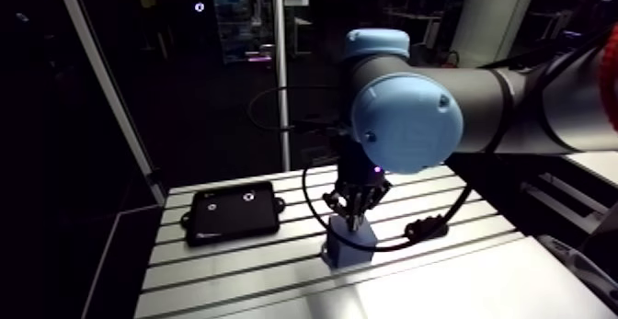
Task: Pick up the M10 bolt and insert it into the hex recess until seated.
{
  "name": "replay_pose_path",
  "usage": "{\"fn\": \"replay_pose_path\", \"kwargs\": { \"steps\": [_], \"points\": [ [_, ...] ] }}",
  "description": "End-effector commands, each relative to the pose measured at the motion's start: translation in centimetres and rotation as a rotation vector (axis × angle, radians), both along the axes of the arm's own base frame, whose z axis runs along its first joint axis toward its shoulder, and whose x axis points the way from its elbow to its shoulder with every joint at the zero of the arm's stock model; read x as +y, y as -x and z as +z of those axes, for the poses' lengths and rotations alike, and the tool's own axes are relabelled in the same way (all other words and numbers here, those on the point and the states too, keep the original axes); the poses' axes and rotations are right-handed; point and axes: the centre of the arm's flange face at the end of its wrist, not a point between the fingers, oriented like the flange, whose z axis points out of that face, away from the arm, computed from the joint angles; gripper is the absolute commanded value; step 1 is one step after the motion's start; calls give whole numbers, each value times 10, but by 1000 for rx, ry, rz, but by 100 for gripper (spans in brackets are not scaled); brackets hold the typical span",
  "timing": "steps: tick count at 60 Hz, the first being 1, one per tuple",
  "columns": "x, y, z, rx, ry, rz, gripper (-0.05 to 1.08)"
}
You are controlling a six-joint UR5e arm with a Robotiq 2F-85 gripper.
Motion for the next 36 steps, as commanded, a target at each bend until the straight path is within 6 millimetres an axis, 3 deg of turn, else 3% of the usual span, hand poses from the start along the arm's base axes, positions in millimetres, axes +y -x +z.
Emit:
{"fn": "replay_pose_path", "kwargs": {
  "steps": [1,36],
  "points": [
    [0,1,-1,0,0,1,108],
    [0,1,-3,-5,2,4,108]
  ]
}}
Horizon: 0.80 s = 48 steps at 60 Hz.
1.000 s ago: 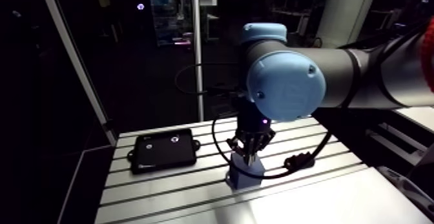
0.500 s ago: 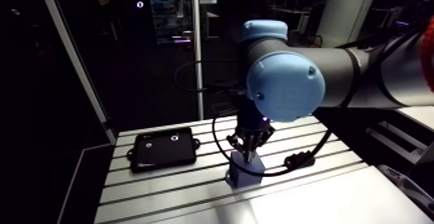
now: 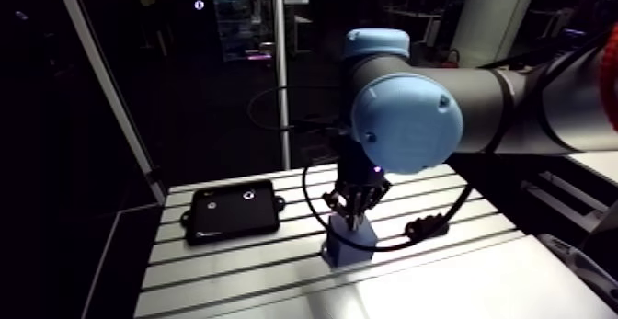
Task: Pick up the M10 bolt and insert it into the hex recess until seated.
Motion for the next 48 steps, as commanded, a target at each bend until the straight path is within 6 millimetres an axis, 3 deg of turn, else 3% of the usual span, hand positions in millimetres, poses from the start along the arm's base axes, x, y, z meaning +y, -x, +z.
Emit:
{"fn": "replay_pose_path", "kwargs": {
  "steps": [1,48],
  "points": [
    [0,0,-1,-1,0,2,108],
    [0,2,-9,-12,5,3,108]
  ]
}}
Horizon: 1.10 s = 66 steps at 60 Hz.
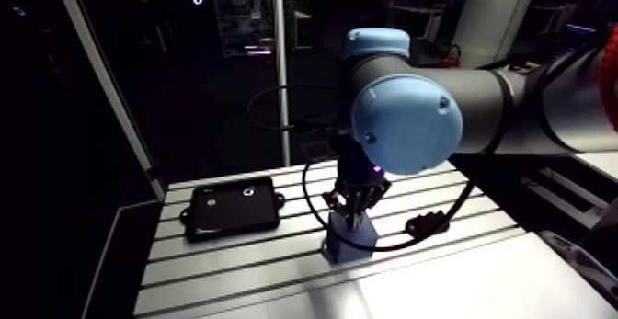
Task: Pick up the M10 bolt and insert it into the hex recess until seated.
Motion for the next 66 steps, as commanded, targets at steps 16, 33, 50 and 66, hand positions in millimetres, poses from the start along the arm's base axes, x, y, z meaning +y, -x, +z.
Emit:
{"fn": "replay_pose_path", "kwargs": {
  "steps": [16,33,50,66],
  "points": [
    [0,0,-2,-4,1,2,108],
    [0,1,-5,-9,3,2,108],
    [1,1,-4,-8,1,8,108],
    [0,5,5,12,1,11,108]
  ]
}}
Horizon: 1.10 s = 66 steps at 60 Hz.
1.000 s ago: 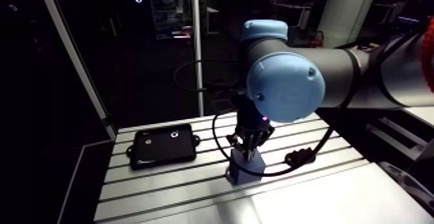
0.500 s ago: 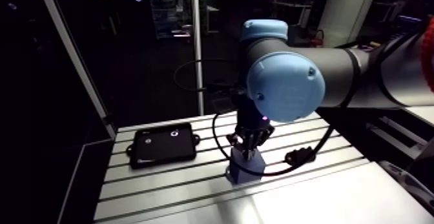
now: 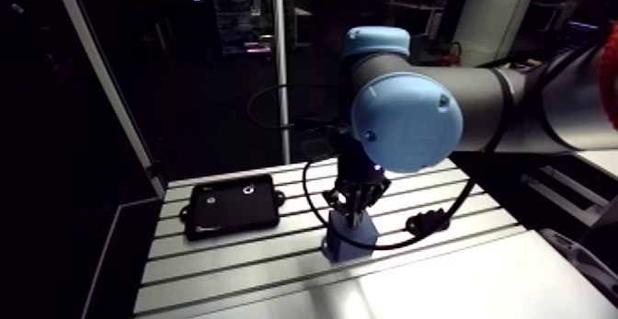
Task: Pick up the M10 bolt and insert it into the hex recess until seated.
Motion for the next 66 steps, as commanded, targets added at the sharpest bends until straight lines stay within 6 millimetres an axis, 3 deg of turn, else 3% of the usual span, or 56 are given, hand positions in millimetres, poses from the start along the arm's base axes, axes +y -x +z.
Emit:
{"fn": "replay_pose_path", "kwargs": {
  "steps": [1,28,31,32,33,34,35,37,38,39,43,48,66],
  "points": [
    [0,3,8,16,-1,3,108],
    [-1,3,15,21,-5,10,105],
    [-1,4,18,19,-6,11,97],
    [-1,4,22,21,-7,11,85],
    [-1,4,22,21,-7,11,85],
    [-1,3,25,19,-5,11,66],
    [-1,3,25,19,-5,11,66],
    [-2,3,30,9,-3,13,28],
    [-2,3,30,9,-3,13,28],
    [-2,3,33,3,0,13,17],
    [-2,2,37,-9,0,12,5],
    [-3,3,46,-14,3,11,1],
    [0,7,117,-62,-6,-61,1]
  ]
}}
